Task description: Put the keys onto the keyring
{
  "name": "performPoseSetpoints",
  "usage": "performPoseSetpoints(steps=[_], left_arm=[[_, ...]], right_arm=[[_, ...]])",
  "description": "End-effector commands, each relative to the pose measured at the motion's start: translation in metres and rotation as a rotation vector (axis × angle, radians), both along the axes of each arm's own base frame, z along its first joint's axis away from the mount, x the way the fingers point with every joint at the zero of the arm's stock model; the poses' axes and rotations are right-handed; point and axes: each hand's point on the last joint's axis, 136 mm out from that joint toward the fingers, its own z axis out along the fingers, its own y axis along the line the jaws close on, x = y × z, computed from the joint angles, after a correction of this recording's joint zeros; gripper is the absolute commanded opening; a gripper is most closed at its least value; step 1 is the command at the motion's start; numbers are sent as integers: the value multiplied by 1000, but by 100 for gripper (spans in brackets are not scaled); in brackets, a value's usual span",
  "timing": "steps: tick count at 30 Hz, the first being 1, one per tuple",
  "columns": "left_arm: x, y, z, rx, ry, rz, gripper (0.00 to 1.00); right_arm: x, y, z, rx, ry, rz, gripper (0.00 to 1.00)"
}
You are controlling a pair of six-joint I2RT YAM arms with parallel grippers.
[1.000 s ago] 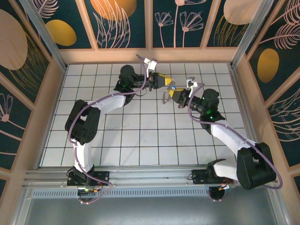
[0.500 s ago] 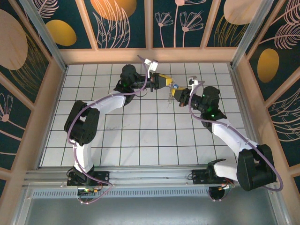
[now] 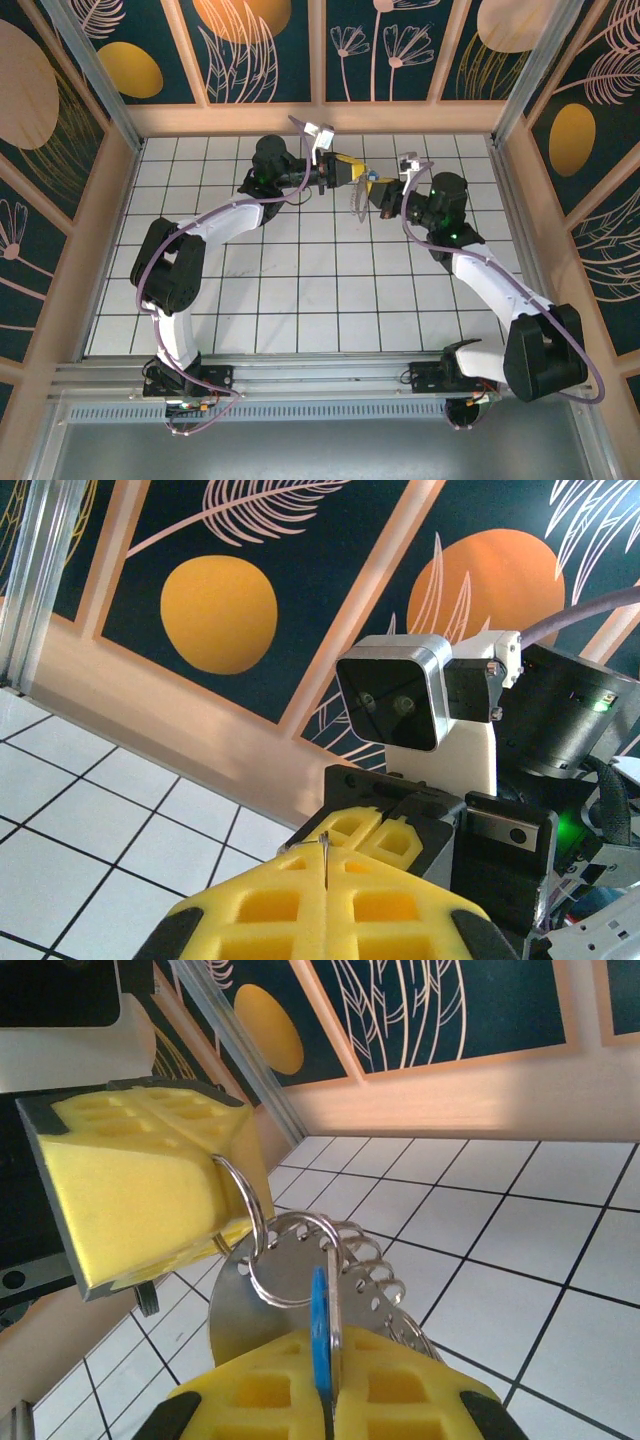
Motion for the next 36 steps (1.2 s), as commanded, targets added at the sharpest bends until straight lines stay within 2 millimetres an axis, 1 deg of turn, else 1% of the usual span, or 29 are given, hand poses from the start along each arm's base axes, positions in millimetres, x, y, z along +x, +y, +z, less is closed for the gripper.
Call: performPoseSetpoints(steps=[1, 4, 13, 19, 25, 28, 33, 36], left_arm=[[-5, 7, 19, -23, -65, 8, 0], [-6, 7, 16, -21, -62, 4, 0], [-5, 9, 9, 1, -64, 26, 0], [-4, 9, 7, 17, -71, 38, 0], [-4, 9, 6, 20, -69, 38, 0], [-4, 9, 6, 20, -69, 37, 0], [-4, 9, 6, 19, -71, 35, 0], [-4, 9, 6, 18, -71, 33, 0]], right_arm=[[5, 8, 12, -10, -30, 12, 0], [6, 11, 12, -13, -31, 16, 0], [10, 5, 15, -47, -41, -18, 0], [13, -4, 18, -71, -45, -49, 0], [16, -18, 22, -69, -48, -88, 0], [18, -22, 25, -63, -52, -94, 0], [18, -18, 27, -56, -50, -69, 0], [18, -11, 28, -55, -50, -42, 0]])
